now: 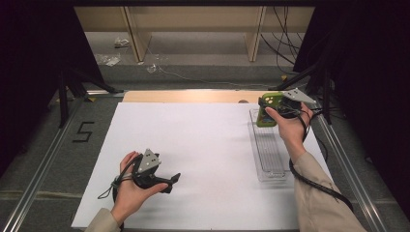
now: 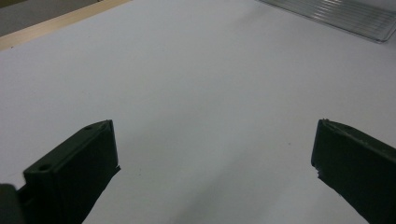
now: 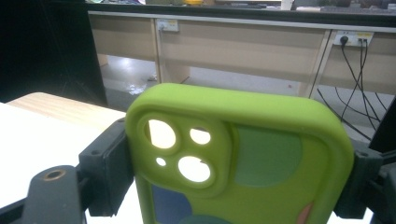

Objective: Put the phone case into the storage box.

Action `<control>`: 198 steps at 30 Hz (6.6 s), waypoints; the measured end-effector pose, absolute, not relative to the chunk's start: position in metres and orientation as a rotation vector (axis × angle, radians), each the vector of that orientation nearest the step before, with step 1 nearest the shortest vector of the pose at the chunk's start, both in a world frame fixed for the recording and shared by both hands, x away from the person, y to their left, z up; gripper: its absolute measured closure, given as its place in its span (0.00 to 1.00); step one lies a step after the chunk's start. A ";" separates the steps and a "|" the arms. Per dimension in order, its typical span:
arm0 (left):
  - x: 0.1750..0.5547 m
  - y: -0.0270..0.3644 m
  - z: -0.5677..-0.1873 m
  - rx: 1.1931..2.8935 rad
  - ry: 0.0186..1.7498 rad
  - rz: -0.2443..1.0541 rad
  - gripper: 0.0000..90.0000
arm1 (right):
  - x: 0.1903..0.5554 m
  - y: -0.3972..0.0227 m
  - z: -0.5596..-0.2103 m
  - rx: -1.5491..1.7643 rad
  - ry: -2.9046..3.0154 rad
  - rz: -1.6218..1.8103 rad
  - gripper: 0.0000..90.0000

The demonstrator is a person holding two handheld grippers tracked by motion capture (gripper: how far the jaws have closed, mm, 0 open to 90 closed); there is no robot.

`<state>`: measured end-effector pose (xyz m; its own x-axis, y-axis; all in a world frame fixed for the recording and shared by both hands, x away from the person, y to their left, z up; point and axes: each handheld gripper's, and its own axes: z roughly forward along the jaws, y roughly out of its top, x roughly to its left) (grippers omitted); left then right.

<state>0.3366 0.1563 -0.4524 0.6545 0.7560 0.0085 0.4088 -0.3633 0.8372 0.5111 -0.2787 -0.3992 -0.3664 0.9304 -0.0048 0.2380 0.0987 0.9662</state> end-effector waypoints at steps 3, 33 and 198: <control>0.337 0.156 -0.453 1.995 0.909 0.501 0.00 | 0.514 -0.278 -0.400 1.162 1.704 1.303 0.21; 0.337 0.157 -0.453 1.994 0.909 0.501 0.00 | 0.532 -0.272 -0.403 1.209 1.714 1.255 0.21; 0.338 0.158 -0.449 1.976 0.920 0.508 0.00 | 0.456 -0.268 -0.402 1.182 1.948 1.267 0.08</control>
<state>0.3376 0.1580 -0.4494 0.6428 0.7661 0.0017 0.4092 -0.3452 0.8446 0.4559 -0.2684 -0.4016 -0.4778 0.8780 0.0288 0.3824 0.1783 0.9066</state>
